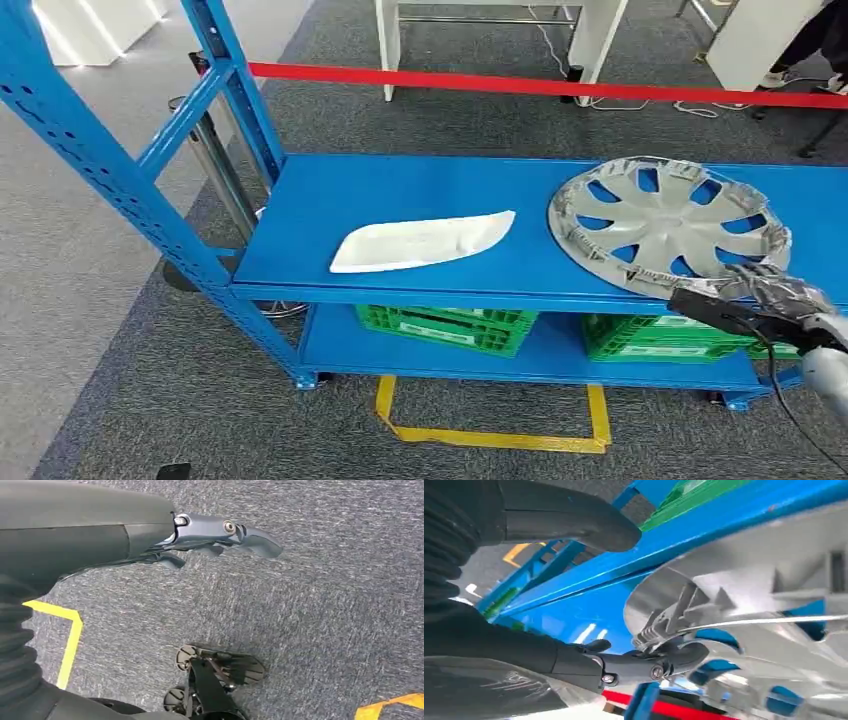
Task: Take the parts from the cabinet and place them on the table.
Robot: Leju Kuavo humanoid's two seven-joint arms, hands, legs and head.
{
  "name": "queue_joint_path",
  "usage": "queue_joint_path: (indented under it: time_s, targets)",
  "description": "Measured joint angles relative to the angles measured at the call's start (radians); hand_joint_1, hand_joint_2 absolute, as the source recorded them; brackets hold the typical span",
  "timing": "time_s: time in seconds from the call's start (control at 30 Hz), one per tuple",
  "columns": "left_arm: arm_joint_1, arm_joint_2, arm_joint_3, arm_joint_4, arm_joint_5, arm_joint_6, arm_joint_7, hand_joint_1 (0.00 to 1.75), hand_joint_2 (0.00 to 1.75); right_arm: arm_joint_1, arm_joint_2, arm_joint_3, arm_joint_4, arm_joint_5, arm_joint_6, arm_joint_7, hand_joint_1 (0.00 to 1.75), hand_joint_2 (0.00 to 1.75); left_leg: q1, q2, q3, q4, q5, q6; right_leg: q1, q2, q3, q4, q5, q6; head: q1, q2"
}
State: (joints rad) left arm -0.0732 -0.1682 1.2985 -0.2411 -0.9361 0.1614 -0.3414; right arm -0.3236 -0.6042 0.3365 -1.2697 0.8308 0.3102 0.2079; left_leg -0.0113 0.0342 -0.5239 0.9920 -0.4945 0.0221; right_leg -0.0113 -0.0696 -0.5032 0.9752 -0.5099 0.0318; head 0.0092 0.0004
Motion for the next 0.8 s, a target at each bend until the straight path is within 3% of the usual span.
queue_joint_path:
  time_s: [0.23,0.37,0.47,0.8]
  targets:
    - [0.001,0.0,0.003,0.0,0.009,0.0,0.0,0.0,1.75,0.008,-0.136,0.096,-0.19,-0.152,0.188,-0.013,0.0,1.75,0.0,-0.001,-0.002,0.0,0.0,0.0,0.0,-0.001,-0.001,0.0,0.0,0.0,0.0,0.0]
    - [0.001,0.0,0.008,0.0,0.01,0.0,0.0,0.0,1.75,0.003,-0.225,0.147,-0.291,-0.178,0.201,0.0,0.0,1.75,-0.001,-0.001,-0.002,0.0,0.0,0.0,0.0,-0.001,-0.002,0.0,0.0,0.0,0.0,0.0]
    - [0.001,0.0,0.009,0.0,0.011,0.0,0.0,0.0,1.75,0.002,-0.26,0.167,-0.327,-0.18,0.202,0.005,0.0,1.75,-0.001,-0.001,-0.002,0.0,0.0,0.0,0.0,-0.001,-0.002,0.0,0.0,0.0,0.0,0.0]
    - [0.001,0.0,0.009,0.0,0.011,0.0,0.0,0.0,1.75,0.002,-0.271,0.177,-0.341,-0.182,0.202,0.006,0.0,1.75,-0.001,-0.001,-0.002,0.0,0.0,0.0,0.0,-0.001,-0.002,0.0,0.0,0.0,0.0,0.0]
